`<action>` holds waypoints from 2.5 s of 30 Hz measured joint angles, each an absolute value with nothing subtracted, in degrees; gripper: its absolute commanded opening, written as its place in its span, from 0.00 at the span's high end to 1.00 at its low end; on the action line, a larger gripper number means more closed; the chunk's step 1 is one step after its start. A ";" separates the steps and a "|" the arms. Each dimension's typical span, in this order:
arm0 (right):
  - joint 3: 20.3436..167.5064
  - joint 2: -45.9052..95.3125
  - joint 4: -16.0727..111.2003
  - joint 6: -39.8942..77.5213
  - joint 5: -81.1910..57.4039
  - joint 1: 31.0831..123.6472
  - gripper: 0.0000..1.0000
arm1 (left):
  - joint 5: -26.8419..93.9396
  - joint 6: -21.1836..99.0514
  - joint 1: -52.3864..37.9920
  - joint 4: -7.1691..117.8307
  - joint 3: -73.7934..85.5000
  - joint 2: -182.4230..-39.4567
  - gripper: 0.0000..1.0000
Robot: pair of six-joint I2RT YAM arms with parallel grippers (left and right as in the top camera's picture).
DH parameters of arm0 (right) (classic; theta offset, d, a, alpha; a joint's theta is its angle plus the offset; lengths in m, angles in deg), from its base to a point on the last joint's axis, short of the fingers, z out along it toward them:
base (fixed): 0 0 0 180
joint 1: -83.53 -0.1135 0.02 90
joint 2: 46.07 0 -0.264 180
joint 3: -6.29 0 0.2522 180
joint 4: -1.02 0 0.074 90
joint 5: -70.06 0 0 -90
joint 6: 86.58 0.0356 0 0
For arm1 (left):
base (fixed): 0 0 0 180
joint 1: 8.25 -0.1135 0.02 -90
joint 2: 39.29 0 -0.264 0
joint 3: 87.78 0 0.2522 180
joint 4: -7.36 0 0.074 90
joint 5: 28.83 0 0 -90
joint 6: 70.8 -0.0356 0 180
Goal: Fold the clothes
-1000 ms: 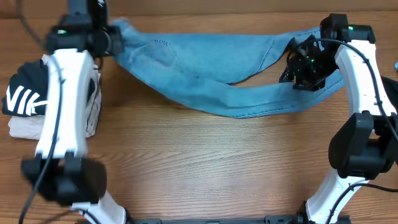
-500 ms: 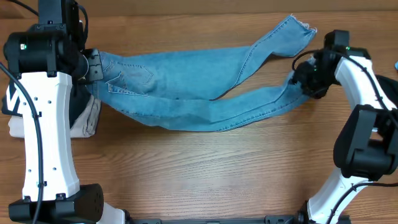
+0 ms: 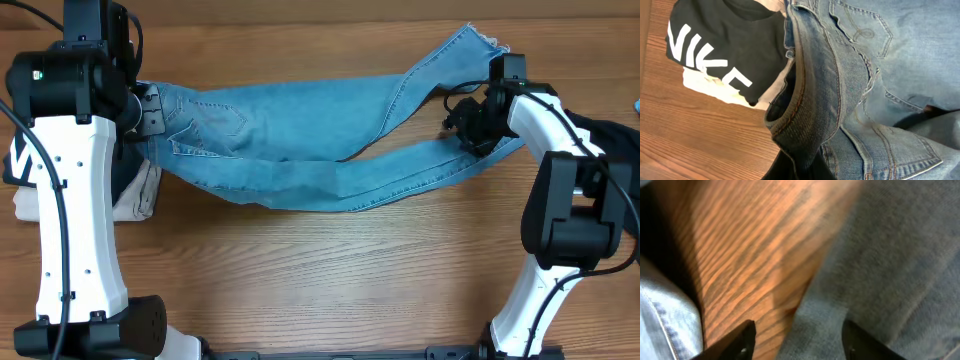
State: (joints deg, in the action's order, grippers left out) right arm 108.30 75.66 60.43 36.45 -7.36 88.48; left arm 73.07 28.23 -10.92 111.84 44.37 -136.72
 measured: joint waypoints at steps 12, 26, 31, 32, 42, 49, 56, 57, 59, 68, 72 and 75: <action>109.83 75.66 59.09 30.94 -5.89 90.75 0.41 | 73.66 28.23 -10.92 112.37 44.37 -136.72 0.96; 113.28 75.71 55.84 27.84 -2.13 100.17 0.45 | 73.85 28.23 -10.92 111.16 44.37 -136.72 0.91; 113.26 78.00 54.83 27.88 -2.31 98.23 0.45 | 73.85 28.23 -10.92 111.16 44.37 -136.72 0.91; 113.26 78.77 54.87 28.02 -2.66 97.97 0.45 | 73.85 28.23 -10.92 111.16 44.37 -136.72 0.91; 113.04 79.44 55.90 28.17 -4.52 97.42 0.45 | 73.85 28.23 -10.92 111.16 44.37 -136.72 0.91; 113.04 79.47 57.24 22.68 -2.83 100.94 0.41 | 73.85 28.23 -10.92 110.40 44.37 -136.72 0.90; 113.04 80.84 55.97 20.54 -1.72 99.82 0.74 | 73.85 28.23 -10.92 109.85 44.37 -136.72 0.90; 113.04 80.97 55.14 20.26 -1.72 99.15 0.89 | 73.85 28.23 -10.92 109.87 44.37 -136.72 0.89; 113.04 81.19 53.91 20.04 -1.24 97.97 0.96 | 73.85 28.23 -10.92 109.85 44.37 -136.72 0.90; 115.84 78.09 44.58 20.21 17.25 103.25 0.96 | 74.75 28.23 -10.92 111.62 44.37 -136.72 0.93; 117.65 72.03 44.21 20.76 24.14 109.57 0.96 | 75.58 28.37 -10.92 114.40 44.37 -136.72 0.93; 118.52 70.99 51.90 18.99 22.30 113.44 0.96 | 76.69 29.61 -11.78 116.41 44.37 -136.72 0.96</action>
State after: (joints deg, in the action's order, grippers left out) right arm 118.52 70.99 51.90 18.99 22.30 113.44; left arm 76.69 29.61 -11.78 116.41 44.37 -136.72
